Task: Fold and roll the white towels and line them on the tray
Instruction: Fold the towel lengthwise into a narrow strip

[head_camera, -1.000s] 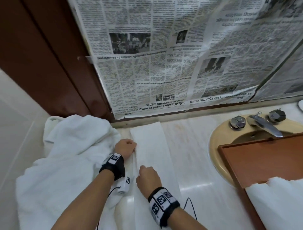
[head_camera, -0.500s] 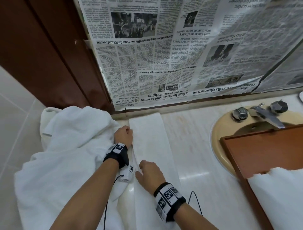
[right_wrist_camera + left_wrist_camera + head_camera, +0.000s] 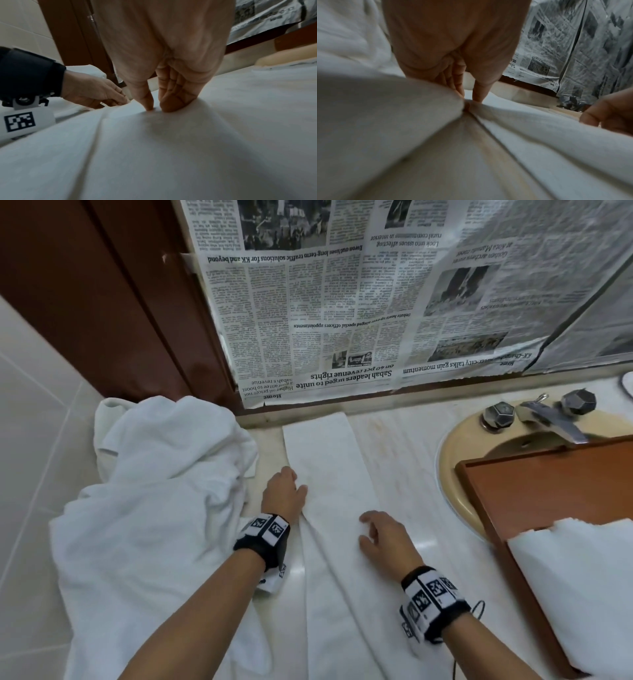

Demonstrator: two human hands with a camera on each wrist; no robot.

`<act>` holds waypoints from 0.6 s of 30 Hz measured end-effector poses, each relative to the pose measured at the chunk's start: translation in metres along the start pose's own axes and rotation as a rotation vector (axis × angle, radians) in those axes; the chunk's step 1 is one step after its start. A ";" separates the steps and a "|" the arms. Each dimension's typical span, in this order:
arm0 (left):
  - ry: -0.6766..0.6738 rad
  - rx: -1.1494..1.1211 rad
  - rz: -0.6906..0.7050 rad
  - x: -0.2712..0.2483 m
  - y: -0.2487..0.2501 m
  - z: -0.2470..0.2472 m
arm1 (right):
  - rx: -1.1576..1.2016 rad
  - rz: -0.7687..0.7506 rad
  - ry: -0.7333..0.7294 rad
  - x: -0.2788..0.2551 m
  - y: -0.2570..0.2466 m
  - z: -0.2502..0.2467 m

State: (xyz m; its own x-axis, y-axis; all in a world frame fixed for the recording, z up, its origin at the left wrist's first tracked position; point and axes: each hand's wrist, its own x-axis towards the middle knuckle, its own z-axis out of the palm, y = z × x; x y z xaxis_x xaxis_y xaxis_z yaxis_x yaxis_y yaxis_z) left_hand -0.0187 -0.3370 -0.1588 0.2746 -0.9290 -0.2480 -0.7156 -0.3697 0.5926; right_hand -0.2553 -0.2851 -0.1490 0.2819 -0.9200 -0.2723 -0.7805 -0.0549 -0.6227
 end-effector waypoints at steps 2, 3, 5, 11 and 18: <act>0.005 0.003 0.024 0.006 0.011 0.004 | -0.002 0.003 0.017 0.005 0.007 -0.007; 0.009 0.005 0.037 0.009 0.016 0.006 | 0.002 0.001 0.025 0.008 0.012 -0.011; 0.003 0.002 0.064 0.015 0.025 0.009 | 0.011 -0.003 0.040 0.014 0.023 -0.019; 0.050 -0.075 0.051 0.007 0.037 0.018 | 0.002 -0.008 -0.006 0.018 0.033 -0.047; -0.041 0.035 -0.176 -0.034 0.032 0.032 | -0.106 0.026 -0.191 -0.067 0.043 -0.038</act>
State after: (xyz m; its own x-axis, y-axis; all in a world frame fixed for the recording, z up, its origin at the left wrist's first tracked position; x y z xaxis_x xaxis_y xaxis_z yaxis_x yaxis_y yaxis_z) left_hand -0.0714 -0.3168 -0.1556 0.3717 -0.8486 -0.3765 -0.6813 -0.5249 0.5103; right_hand -0.3287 -0.2402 -0.1293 0.3539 -0.8320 -0.4271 -0.8401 -0.0821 -0.5361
